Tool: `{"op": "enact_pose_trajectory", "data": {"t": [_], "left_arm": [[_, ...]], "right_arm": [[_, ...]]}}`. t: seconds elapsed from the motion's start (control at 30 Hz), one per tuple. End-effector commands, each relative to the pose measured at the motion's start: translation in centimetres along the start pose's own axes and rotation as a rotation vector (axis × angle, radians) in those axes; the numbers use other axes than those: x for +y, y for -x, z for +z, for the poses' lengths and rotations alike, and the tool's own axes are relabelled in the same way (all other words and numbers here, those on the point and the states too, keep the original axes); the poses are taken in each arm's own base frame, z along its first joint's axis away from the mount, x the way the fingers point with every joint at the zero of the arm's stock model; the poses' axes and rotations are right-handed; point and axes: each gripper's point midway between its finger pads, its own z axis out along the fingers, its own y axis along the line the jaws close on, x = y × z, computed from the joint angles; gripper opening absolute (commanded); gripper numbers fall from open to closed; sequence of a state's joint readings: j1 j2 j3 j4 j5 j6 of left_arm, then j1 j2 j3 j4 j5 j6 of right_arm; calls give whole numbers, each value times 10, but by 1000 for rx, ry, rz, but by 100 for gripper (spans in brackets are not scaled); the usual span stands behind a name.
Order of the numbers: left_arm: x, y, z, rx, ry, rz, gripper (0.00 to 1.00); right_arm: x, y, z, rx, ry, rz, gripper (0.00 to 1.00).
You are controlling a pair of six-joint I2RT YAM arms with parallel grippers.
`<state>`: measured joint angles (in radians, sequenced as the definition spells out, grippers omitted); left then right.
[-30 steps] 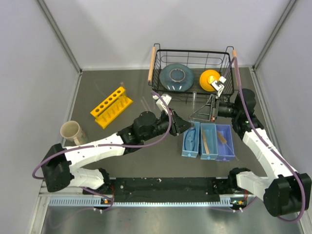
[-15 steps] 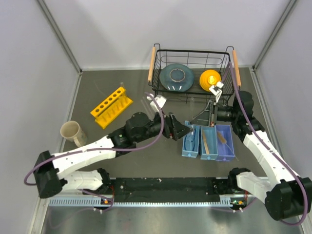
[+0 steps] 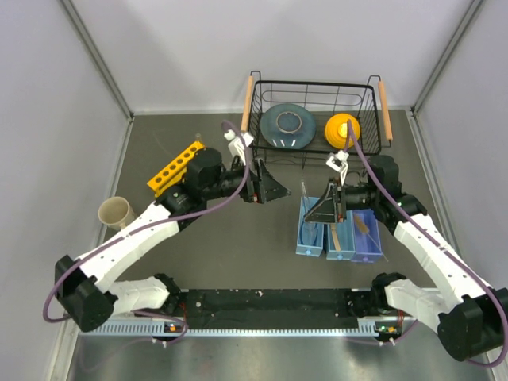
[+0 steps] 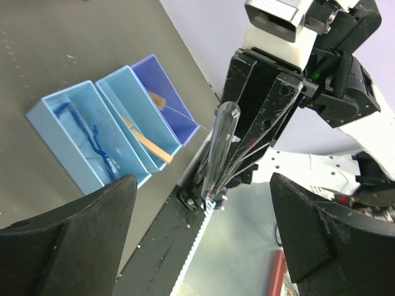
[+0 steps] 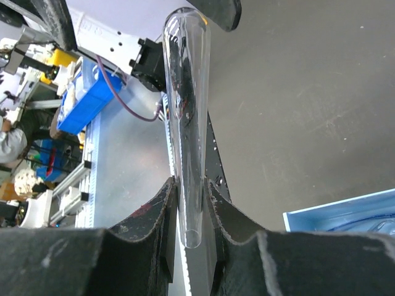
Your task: Organize the chemistry lab equipment
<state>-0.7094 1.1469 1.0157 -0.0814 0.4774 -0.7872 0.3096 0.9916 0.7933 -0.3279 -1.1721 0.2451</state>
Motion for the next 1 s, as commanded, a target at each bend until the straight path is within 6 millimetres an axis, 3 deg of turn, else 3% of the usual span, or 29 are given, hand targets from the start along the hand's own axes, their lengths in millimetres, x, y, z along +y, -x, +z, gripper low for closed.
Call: {"op": "enact_pose_trajectory", "data": {"t": [0.0,0.47,0.63,0.73,0.77,0.87,0.97], "left_arm": [[-32,2,7,94,-121,-4,92],[-33,-5,58,191,-98,10,64],[-26,-7,61,205,-64,18,47],[-26,-7,60,208,-64,20,32],[-27,-7,59,207,-65,23,22],[-28,-7,57,206,-68,25,14],[-30,-6,51,184,-72,26,10]], "right_arm": [[14,10,-2,-2,25,-132,14],[13,5,-1,9,33,-134,14],[14,4,-1,12,37,-141,14],[14,3,0,13,40,-144,14],[15,3,-1,13,40,-144,14],[14,3,0,14,41,-146,15],[14,2,-1,15,39,-153,29]]}}
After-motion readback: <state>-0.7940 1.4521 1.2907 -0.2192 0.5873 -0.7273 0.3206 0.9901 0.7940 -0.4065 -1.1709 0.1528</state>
